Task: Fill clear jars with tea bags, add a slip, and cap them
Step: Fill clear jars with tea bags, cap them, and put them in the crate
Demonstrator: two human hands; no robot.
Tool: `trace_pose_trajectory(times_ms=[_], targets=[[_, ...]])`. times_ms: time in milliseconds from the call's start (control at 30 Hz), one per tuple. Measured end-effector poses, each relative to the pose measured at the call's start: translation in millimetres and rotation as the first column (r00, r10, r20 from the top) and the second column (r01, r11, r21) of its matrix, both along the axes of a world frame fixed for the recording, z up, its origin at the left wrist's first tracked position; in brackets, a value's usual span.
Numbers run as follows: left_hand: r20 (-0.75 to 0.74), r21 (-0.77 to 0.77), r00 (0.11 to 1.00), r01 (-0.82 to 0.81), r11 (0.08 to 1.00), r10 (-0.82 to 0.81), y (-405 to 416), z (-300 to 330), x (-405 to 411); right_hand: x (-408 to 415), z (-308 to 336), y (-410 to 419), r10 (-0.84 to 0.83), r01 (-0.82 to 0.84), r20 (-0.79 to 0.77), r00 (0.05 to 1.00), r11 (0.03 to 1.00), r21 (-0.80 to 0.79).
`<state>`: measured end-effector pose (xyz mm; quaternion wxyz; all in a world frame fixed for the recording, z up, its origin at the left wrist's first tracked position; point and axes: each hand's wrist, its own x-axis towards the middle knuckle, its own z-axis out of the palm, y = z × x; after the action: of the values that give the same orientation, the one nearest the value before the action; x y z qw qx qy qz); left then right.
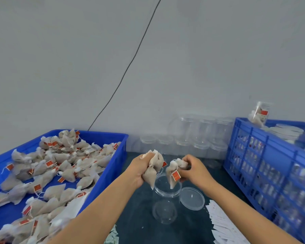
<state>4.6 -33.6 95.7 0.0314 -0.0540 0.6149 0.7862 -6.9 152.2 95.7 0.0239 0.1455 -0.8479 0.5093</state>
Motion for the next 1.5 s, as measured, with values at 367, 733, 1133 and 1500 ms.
trace_pose_trajectory(times_ms=[367, 733, 1133, 1500], targets=[[-0.044, -0.071, 0.997, -0.066, 0.995, 0.063, 13.0, -11.8, -5.6, -0.9, -6.1, 9.3, 0.007, 0.003, 0.047, 0.999, 0.98, -0.198], [-0.11, -0.074, 0.987, -0.124, 0.99, 0.115, 10.6, -6.0, -14.2, 1.9, -14.4, 5.2, 0.178, -0.178, 0.01, 0.984, 0.981, 0.075], [-0.207, -0.051, 0.978, -0.038, 0.998, 0.026, 15.3, -5.3, -10.2, -9.9, -0.9, -22.4, 0.156, -0.105, 0.176, 0.972, 0.958, -0.267], [-0.082, 0.123, 0.996, -0.037, 0.992, 0.047, 6.3, -7.1, -13.1, -11.7, -3.1, -36.9, 0.052, -0.053, -0.011, 0.999, 0.974, -0.219]])
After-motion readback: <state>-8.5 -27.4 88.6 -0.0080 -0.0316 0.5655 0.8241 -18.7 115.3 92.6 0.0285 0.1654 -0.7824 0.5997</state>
